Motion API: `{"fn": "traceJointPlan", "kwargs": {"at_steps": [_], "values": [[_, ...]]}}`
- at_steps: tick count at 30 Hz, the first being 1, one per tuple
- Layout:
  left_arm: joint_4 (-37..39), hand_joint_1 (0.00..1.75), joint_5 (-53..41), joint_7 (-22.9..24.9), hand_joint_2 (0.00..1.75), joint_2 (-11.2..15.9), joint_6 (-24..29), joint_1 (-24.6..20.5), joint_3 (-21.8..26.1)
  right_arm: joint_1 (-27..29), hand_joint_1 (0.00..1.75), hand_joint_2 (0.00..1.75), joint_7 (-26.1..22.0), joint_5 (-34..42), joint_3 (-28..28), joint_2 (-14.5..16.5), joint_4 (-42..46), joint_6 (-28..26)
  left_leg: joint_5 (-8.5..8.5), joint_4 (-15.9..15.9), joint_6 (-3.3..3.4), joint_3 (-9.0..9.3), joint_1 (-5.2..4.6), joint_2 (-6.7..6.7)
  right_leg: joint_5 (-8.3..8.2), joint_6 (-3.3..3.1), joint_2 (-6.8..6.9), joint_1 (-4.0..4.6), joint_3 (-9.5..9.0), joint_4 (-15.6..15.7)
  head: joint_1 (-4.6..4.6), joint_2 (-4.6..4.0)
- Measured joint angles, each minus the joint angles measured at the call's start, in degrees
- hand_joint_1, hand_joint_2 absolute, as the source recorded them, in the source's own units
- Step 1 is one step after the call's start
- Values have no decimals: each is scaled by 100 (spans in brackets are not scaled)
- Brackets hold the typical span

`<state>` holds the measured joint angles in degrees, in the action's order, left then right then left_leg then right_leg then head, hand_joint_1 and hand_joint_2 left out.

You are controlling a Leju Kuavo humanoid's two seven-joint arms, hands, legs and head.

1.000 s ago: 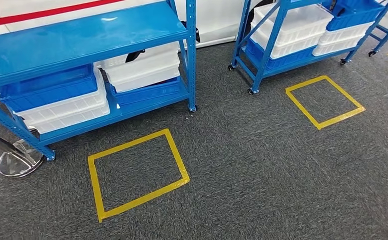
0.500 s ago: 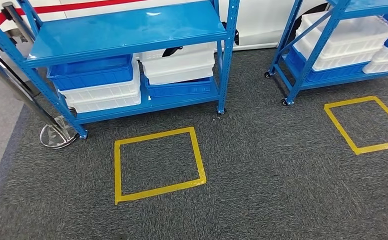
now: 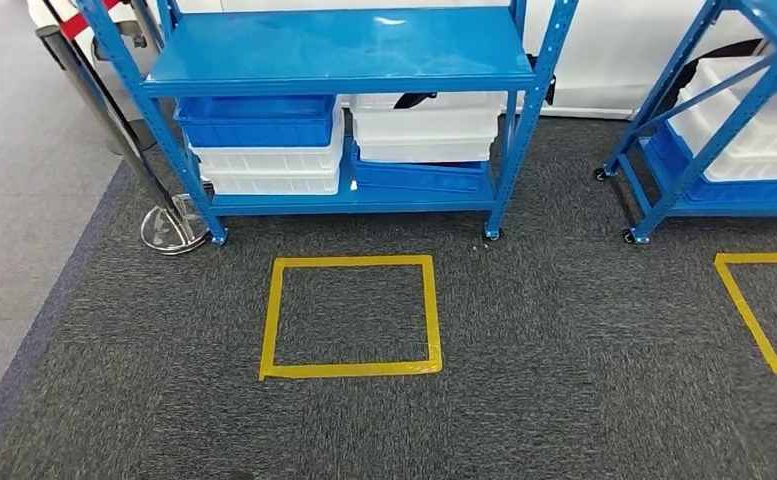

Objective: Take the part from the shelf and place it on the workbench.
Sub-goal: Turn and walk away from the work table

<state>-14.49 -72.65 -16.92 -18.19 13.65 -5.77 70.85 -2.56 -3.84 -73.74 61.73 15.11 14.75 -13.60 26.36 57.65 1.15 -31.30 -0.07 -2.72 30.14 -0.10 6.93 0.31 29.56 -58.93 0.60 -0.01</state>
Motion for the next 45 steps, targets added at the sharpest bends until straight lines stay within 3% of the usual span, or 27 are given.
{"fn": "traceJointPlan", "kwargs": {"at_steps": [1, 3, 4, 5, 6, 8, 10, 12, 13, 14, 16, 18, 20, 21, 22, 25, 27, 30, 31, 32, 34, 36, 37, 39, 40, 42, 45], "values": [[0, 0, -2, -5, 0, -2, 4, -1, -2, -2, 0, 0, -2, -3, 5, -1, 0, 0, -39, -47, 25, 16, 28, 75, 122, 33, -168, -12, 61, -162, -13, 0], [-1, 0, 2, -22, 0, -7, 20, -17, -4, 10, 0, 0, -6, -4, 27, -5, 0, 1, -87, -74, 56, 3, 49, 224, 482, 79, -546, -52, 367, -797, -41, 0], [-1, 0, 5, -32, 0, -9, 31, -23, -4, 16, 0, 0, -6, -3, 40, -9, 0, 1, -97, -69, 61, -18, 50, 306, 637, 96, -634, -70, 552, -1163, -48, 1], [-1, 0, 8, -40, 0, -10, 41, -21, -4, 21, 0, 0, -5, -3, 53, -13, 0, 1, -101, -62, 59, -29, 51, 391, 684, 111, -663, -86, 678, -1399, -49, 1], [-1, 0, 10, -49, 0, -10, 48, -14, -4, 26, 0, 0, -5, -3, 65, -18, 0, 1, -102, -50, 52, -35, 54, 479, 624, 126, -674, -102, 723, -1458, -51, 1], [-1, 0, 13, -69, 0, -10, 56, -3, -4, 32, 0, 0, -6, -3, 82, -26, 0, 1, -91, -4, 20, -41, 69, 659, 209, 152, -742, -147, 519, -959, -53, 1], [-1, 0, 17, -99, 0, -10, 55, -8, -4, 38, 0, 0, -30, 7, 98, -33, -2, 1, -60, 78, -43, -71, 68, 794, -89, 157, -954, -188, 238, -293, -57, 1], [-1, 0, 42, -161, 0, -10, 45, -9, -4, 14, 0, 0, -107, 60, 138, -37, -4, -1, -54, 124, -122, -123, 66, 869, -110, 123, -1087, -183, 160, -60, -62, 1], [-1, 0, 62, -212, 0, -10, 32, -4, -4, -6, 0, 0, -159, 101, 169, -40, -4, -3, -63, 125, -162, -148, 75, 901, -118, 91, -1069, -173, 165, -44, -64, 1], [-1, 0, 84, -268, 0, -10, 13, 4, -4, -23, 0, 0, -197, 133, 199, -44, -4, -5, -63, 122, -196, -162, 84, 893, -129, 53, -1036, -168, 164, -32, -60, 1], [-1, 0, 111, -380, 0, -10, -36, 8, -4, -25, 0, 0, -248, 168, 254, -58, -3, -8, 52, 302, -243, -252, 87, 679, -139, -31, -954, -172, 152, -4, -25, 1], [-1, 0, 118, -459, 0, -10, -73, -12, -4, 0, 0, 0, -274, 174, 298, -75, -3, -8, 363, 919, -272, -545, 84, 397, -121, -92, -852, -157, 148, 6, 17, 1], [-1, 0, 117, -494, 0, -10, -97, -24, -4, 21, 0, 0, -285, 174, 329, -93, -4, -8, 628, 1638, -287, -897, 87, 315, -96, -118, -755, -127, 142, 4, 27, 1], [-1, 0, 117, -499, 0, -10, -106, -17, -4, 26, 0, 0, -286, 173, 340, -102, -4, -8, 625, 1776, -280, -964, 86, 309, -83, -121, -720, -114, 131, 3, 27, 1], [-1, 0, 117, -501, 0, -9, -114, -8, -4, 26, 0, 0, -284, 172, 350, -110, -3, -8, 515, 1691, -260, -917, 82, 307, -68, -119, -696, -102, 109, 2, 29, 1], [-1, 0, 117, -505, 0, -7, -127, -1, -4, 21, 0, 0, -280, 167, 374, -120, -4, -8, 38, 606, -109, -362, 29, 281, -9, -87, -649, -74, 26, 8, 19, 1], [-1, 0, 118, -506, 0, -4, -140, -14, -4, 13, 0, 0, -279, 164, 384, -122, -6, -2, 25, 192, 0, -170, -21, 254, 0, -25, -621, -75, -5, 23, 6, 1], [-1, 0, 118, -507, 0, -6, -154, 3, -3, 5, 0, 0, -275, 160, 398, -130, -6, 8, 38, 2, 91, -9, -14, 274, -63, 78, -609, -73, -66, -28, 0, 1], [-1, 0, 120, -507, 0, -8, -154, 11, -3, 5, 0, 0, -274, 158, 401, -134, -5, 9, 27, -53, 109, 78, 2, 280, -14, 100, -619, -74, -41, -119, -13, 1], [-1, 0, 122, -507, 0, -9, -155, 12, -2, 3, 0, 0, -273, 157, 404, -140, -5, 10, 21, -93, 122, 154, 16, 285, 103, 115, -633, -79, 47, -303, -31, 0], [-1, 0, 128, -507, 0, -10, -163, 3, -2, 1, 0, 0, -273, 155, 411, -158, -4, 11, 59, -113, 142, 213, 14, 284, 416, 154, -663, -99, 434, -924, -62, 0], [-1, 0, 137, -507, 0, -10, -176, 7, -2, 8, 0, 0, -267, 149, 414, -175, -4, 13, 126, -108, 143, 269, 9, 296, 517, 192, -670, -113, 833, -1402, -66, 1], [-1, 0, 144, -507, 0, -10, -184, 14, -2, 19, 0, 0, -262, 145, 414, -182, -4, 14, 168, -106, 132, 318, 11, 307, 389, 205, -670, -118, 906, -1377, -68, 1], [-1, 0, 164, -507, 0, -10, -203, 29, -2, 46, 0, 0, -243, 140, 415, -197, -4, 16, 272, -104, 90, 445, 18, 326, -164, 207, -669, -127, 773, -770, -71, 1], [0, 0, 175, -507, 0, -10, -213, 31, -1, 58, 0, 0, -234, 139, 416, -205, -5, 21, 327, -96, 61, 506, 15, 329, -360, 189, -669, -118, 679, -438, -72, 1], [0, 0, 195, -507, 0, -10, -226, 22, 0, 62, 0, 0, -225, 136, 418, -215, -7, 36, 431, -76, -14, 553, 5, 324, -466, 114, -665, -89, 581, -87, -70, 1], [-1, 0, 204, -507, 0, -8, -232, 8, 1, 71, 0, 0, -219, 131, 420, -224, -7, 50, 502, 13, -110, 624, 1, 309, -417, -27, -664, -82, 498, -49, -53, 1]]}}
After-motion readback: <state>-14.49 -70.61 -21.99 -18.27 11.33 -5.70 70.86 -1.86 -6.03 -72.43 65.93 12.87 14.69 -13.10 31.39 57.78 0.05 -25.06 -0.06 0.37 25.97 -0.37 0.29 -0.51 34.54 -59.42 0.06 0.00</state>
